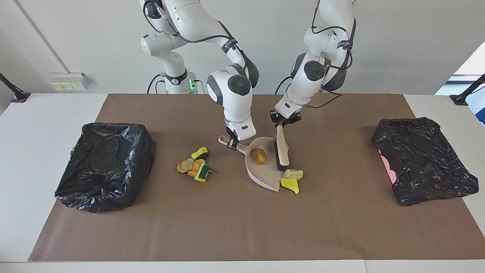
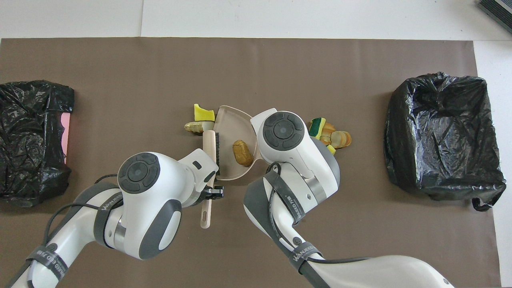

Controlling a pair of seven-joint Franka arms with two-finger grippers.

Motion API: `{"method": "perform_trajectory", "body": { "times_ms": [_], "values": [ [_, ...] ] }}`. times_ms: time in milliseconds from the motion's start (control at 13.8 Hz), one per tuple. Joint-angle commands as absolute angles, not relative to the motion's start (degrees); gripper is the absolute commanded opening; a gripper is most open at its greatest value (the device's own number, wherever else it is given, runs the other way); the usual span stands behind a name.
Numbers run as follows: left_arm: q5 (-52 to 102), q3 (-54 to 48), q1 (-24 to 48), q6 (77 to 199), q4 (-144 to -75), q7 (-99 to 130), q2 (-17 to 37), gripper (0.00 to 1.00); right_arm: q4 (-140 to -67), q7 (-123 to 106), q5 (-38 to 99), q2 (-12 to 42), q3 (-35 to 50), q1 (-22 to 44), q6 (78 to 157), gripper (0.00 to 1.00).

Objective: Sweep and dump trash in bin
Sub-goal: 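Sweep the sponge and bread scraps into the dustpan with the left gripper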

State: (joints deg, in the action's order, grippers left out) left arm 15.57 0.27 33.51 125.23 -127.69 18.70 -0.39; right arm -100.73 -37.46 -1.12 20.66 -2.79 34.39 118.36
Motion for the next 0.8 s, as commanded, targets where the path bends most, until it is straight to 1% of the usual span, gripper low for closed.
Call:
{"method": "perform_trajectory", "body": {
  "times_ms": [0, 217, 435, 579, 724],
  "values": [
    [16.61, 1.14, 34.63, 117.99, -120.44, 16.61, 2.02, 0.0, -100.81, -35.33, -0.18, 20.65, -2.81, 34.63, 118.21, 0.0],
    [14.69, 1.76, 33.05, 110.67, -114.8, 16.17, 1.75, 0.0, -100.72, -35.33, -0.26, 20.65, -2.81, 34.63, 118.3, 0.0],
    [7.75, 1.76, 29.2, 110.66, -111.63, 11.45, 4.12, 0.0, -100.81, -35.33, -0.26, 20.65, -2.81, 34.63, 118.3, 0.0],
    [5.47, 1.76, 26.47, 110.57, -107.77, 8.97, 7.45, 0.0, -100.81, -35.24, -0.18, 20.65, -2.81, 34.63, 118.3, 0.0],
    [1.95, 1.76, 23.31, 111.44, -104.08, 5.91, 12.72, 0.0, -100.81, -35.24, -0.18, 20.65, -2.81, 34.63, 118.3, 0.0]
  ]
}}
